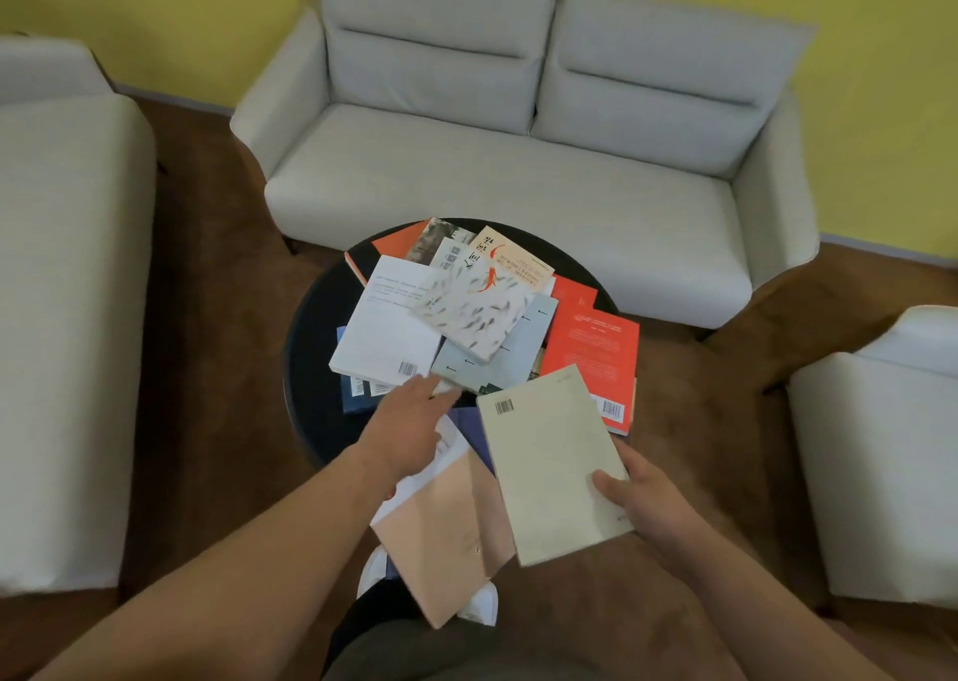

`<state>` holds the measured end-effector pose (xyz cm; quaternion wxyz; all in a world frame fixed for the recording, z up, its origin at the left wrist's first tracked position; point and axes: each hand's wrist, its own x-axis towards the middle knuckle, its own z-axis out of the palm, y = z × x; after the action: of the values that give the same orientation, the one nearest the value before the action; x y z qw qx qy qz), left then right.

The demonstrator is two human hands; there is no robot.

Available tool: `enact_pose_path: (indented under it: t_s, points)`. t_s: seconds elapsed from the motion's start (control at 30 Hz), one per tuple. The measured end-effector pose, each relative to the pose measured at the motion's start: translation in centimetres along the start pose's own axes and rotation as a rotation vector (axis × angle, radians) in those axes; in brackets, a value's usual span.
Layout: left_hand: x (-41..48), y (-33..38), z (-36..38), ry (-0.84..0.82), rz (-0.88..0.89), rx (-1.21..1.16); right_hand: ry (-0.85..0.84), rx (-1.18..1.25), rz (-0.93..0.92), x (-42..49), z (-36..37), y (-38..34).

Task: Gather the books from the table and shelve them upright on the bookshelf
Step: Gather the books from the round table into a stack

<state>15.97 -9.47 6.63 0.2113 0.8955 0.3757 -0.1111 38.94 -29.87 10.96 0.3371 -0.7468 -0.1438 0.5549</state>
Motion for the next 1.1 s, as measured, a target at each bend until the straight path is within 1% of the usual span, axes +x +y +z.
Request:
enact_pose_path:
  t_s: [0.03,0.07,0.13,0.17,0.2,0.23,0.3,0.33,0.37,0.43,0.5,0.53,0.6,0.67,0.7,0.77,0.83,0.97,1.03,1.1]
  points:
    - [-1.1,-0.4,0.3,0.054,-0.076,-0.108,-0.016,-0.012,-0.005,0.0,0.1,0.2]
    - [-2.8,-0.6,0.5,0.141,-0.195,-0.248,-0.039,-0.022,-0.016,0.0,0.3,0.2]
    - [-6.6,-0.8,1.4,0.363,-0.531,-0.527,-0.081,-0.076,-0.041,0.1,1.2,0.1]
    - [-8.4,-0.7,2.0,0.425,-0.713,-0.621,-0.09,-0.118,-0.054,0.2,1.7,-0.1]
    - [-9.8,-0.4,2.7,0.42,-0.842,-0.729,-0.11,-0.163,-0.072,0.4,2.3,-0.2]
    - [-10.7,0.0,3.5,0.367,-0.886,-0.885,-0.132,-0.205,-0.092,0.6,3.0,-0.3]
    - [-11.1,1.3,4.1,0.219,-0.785,-1.213,-0.165,-0.273,-0.112,1.7,4.2,-0.1]
    - [-10.9,1.8,4.1,0.17,-0.747,-1.3,-0.172,-0.317,-0.104,2.5,4.9,0.1]
    - [-10.4,2.0,4.0,0.146,-0.743,-1.326,-0.173,-0.367,-0.091,3.1,5.6,0.0]
    - [-9.4,2.3,3.7,0.107,-0.725,-1.297,-0.182,-0.462,-0.043,4.0,7.0,-0.2]
    - [-8.6,2.4,3.4,0.064,-0.691,-1.167,-0.202,-0.538,-0.006,4.4,8.3,0.0]
    - [-8.2,2.4,3.2,0.063,-0.666,-1.14,-0.19,-0.569,-0.006,4.5,8.8,0.1]
    - [-7.6,2.0,3.4,0.117,-0.663,-1.188,-0.122,-0.602,-0.033,4.6,9.3,0.3]
    - [-7.3,1.6,3.3,0.111,-0.674,-1.239,-0.067,-0.541,-0.029,4.8,9.2,0.6]
    - [-7.2,1.4,3.4,0.081,-0.649,-1.224,-0.081,-0.48,0.002,4.8,9.1,0.7]
    - [-7.1,1.2,3.5,0.009,-0.601,-1.206,-0.168,-0.391,0.093,4.7,9.0,1.1]
    - [-7.2,0.9,3.5,-0.019,-0.57,-1.201,-0.191,-0.419,0.128,4.5,9.0,1.2]
    - [-6.7,0.4,3.8,-0.107,-0.571,-1.26,-0.164,-0.509,0.064,5.0,9.2,1.3]
    - [-6.4,0.4,3.6,-0.123,-0.575,-1.324,-0.19,-0.482,0.029,5.0,9.2,0.9]
    - [-5.9,0.6,3.3,-0.118,-0.58,-1.365,-0.24,-0.434,0.033,5.0,9.3,0.7]
